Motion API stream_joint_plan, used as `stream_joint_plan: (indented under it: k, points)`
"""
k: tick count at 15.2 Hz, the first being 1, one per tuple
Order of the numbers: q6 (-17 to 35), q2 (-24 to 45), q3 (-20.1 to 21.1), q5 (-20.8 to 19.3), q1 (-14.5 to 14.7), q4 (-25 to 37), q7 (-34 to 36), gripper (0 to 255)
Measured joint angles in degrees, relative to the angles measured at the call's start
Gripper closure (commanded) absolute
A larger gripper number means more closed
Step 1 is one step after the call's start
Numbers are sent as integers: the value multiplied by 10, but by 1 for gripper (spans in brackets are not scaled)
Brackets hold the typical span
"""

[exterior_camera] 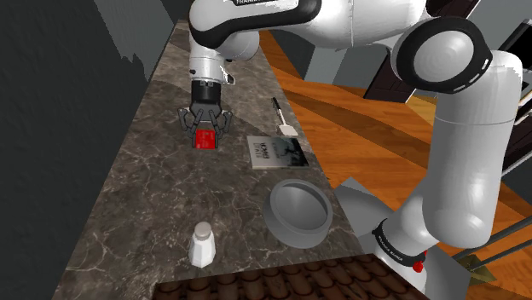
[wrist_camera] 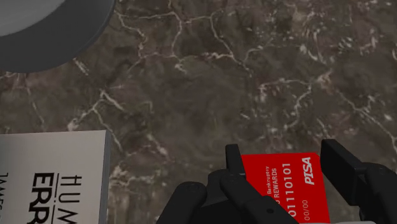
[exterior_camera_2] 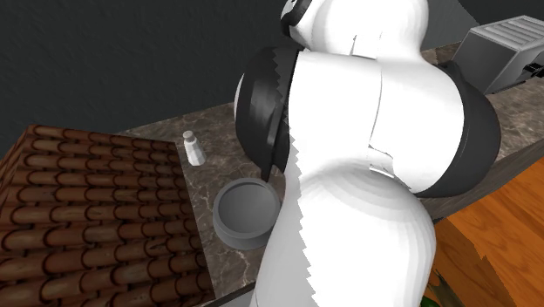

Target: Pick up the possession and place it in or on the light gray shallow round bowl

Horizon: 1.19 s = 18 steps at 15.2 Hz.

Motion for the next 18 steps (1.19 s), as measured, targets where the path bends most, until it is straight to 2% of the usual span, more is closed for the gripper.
stream_joint_plan:
  k: [11, 12, 18]
  points:
    - [-68, -19, 4, 3, -2, 54, 27, 255]
    - [-64, -32, 4, 6, -4, 37, 25, 255]
    - [-18, -175, 10, 39, -16, -155, -2, 255]
